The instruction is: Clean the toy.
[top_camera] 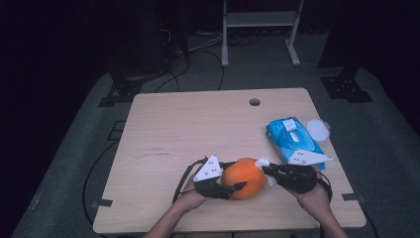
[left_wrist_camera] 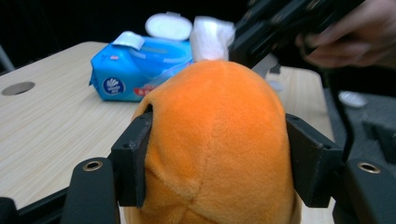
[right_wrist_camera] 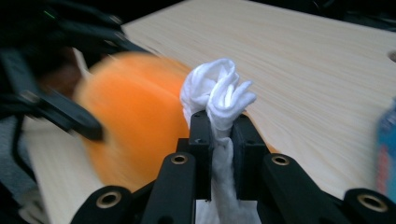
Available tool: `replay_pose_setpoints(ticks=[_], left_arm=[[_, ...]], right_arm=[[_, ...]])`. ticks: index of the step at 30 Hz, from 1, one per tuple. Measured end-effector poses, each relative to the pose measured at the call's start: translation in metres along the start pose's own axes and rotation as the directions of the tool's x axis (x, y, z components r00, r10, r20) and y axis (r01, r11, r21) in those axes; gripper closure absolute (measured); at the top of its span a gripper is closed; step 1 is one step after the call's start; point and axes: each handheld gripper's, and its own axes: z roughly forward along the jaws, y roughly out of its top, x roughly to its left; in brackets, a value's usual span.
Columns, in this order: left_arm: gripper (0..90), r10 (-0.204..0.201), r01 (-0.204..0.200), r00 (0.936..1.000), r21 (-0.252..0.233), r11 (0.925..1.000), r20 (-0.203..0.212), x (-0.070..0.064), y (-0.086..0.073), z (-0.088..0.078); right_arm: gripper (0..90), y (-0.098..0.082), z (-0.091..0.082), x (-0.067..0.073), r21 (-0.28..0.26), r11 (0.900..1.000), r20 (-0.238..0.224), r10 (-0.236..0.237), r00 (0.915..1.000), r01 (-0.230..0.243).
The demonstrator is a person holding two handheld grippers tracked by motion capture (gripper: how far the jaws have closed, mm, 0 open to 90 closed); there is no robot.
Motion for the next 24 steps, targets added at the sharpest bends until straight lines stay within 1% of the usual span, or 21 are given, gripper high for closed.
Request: replay_pose_setpoints(ticks=[1,2,3,4,5,6,7,8,9,10,11,13,14,15,16,17,18,20,21,22,24], left_arm=[[33.5,0.001,-0.001,1.0000,0.017,0.9999,-0.001,-0.002,0.000,0.002],[33.5,0.005,-0.005,1.0000,0.028,0.9996,-0.005,-0.003,0.001,0.004],[33.5,0.010,-0.009,0.9999,0.039,0.9992,-0.010,-0.006,0.000,0.007],[33.4,0.021,-0.021,0.9997,0.043,0.9989,-0.014,-0.007,0.000,0.008],[33.4,0.028,-0.028,0.9995,0.050,0.9984,-0.017,-0.008,0.001,0.008],[33.3,0.028,-0.027,0.9994,0.052,0.9983,-0.019,-0.007,0.001,0.007],[33.4,0.022,-0.021,0.9995,0.055,0.9983,-0.021,-0.006,0.000,0.006],[33.3,0.011,-0.010,0.9997,0.053,0.9986,-0.023,-0.005,-0.001,0.005],[33.3,0.004,-0.003,0.9996,0.054,0.9985,-0.027,-0.003,-0.002,0.004],[33.2,-0.007,0.008,0.9995,0.057,0.9984,-0.030,-0.002,-0.003,0.004],[33.0,-0.015,0.016,0.9994,0.052,0.9985,-0.030,-0.002,-0.003,0.005],[32.8,-0.019,0.020,0.9995,0.045,0.9988,-0.027,-0.002,-0.004,0.006],[32.8,-0.018,0.019,0.9995,0.044,0.9989,-0.026,-0.002,-0.003,0.007],[32.8,-0.020,0.021,0.9995,0.040,0.9990,-0.025,-0.002,-0.003,0.008],[32.5,-0.018,0.019,0.9996,0.038,0.9991,-0.023,-0.002,-0.003,0.007],[32.2,-0.018,0.018,0.9996,0.031,0.9994,-0.023,-0.002,-0.003,0.007],[32.3,-0.016,0.017,0.9996,0.028,0.9994,-0.024,-0.002,-0.004,0.007],[32.5,-0.020,0.021,0.9993,0.021,0.9996,-0.030,-0.003,-0.003,0.007],[32.7,-0.008,0.008,0.9994,0.018,0.9998,-0.033,-0.005,-0.001,0.006],[33.0,-0.005,0.006,0.9994,0.011,0.9999,-0.035,-0.006,0.001,0.005],[33.4,-0.009,0.009,0.9996,-0.002,1.0000,-0.028,-0.005,0.005,0.000]], right_arm=[[79.7,0.003,0.001,0.006,-0.010,1.000,-0.013,-0.006,0.9999,0.005],[79.7,0.008,0.002,0.014,-0.016,1.000,-0.032,-0.026,0.9991,0.026],[79.6,0.010,0.003,0.020,-0.021,0.999,-0.048,-0.043,0.9979,0.042],[79.6,0.013,0.005,0.027,-0.025,0.998,-0.074,-0.062,0.9953,0.061],[79.4,0.015,0.007,0.035,-0.021,0.996,-0.080,-0.090,0.9927,0.089],[79.4,0.016,0.010,0.043,-0.009,0.991,-0.049,-0.136,0.9895,0.136],[79.5,0.016,0.011,0.044,-0.005,0.989,-0.039,-0.146,0.9886,0.145],[79.5,0.015,0.011,0.042,-0.002,0.990,-0.035,-0.142,0.9892,0.142],[79.4,0.014,0.011,0.037,0.005,0.991,-0.020,-0.135,0.9906,0.135],[79.4,0.010,0.011,0.032,0.016,0.991,0.006,-0.130,0.9914,0.130],[79.5,0.005,0.011,0.022,0.026,0.994,0.026,-0.104,0.9942,0.103],[79.5,-0.001,0.009,0.010,0.040,0.997,0.044,-0.066,0.9968,0.064],[79.5,-0.003,0.008,0.006,0.050,0.997,0.057,-0.054,0.9969,0.051],[79.6,-0.004,0.006,0.004,0.051,0.998,0.056,-0.047,0.9973,0.044],[79.6,-0.003,0.006,0.006,0.046,0.998,0.056,-0.042,0.9976,0.039],[79.6,-0.001,0.005,0.009,0.041,0.998,0.055,-0.051,0.9972,0.048],[79.6,0.002,0.005,0.013,0.029,0.998,0.041,-0.060,0.9973,0.059],[79.5,0.009,0.006,0.025,-0.001,0.998,-0.012,-0.066,0.9977,0.066],[79.5,0.012,0.007,0.031,-0.012,0.997,-0.033,-0.082,0.9961,0.081],[79.4,0.016,0.008,0.040,-0.017,0.994,-0.039,-0.109,0.9933,0.108],[79.3,0.020,0.007,0.046,-0.025,0.990,-0.027,-0.137,0.9902,0.136]])
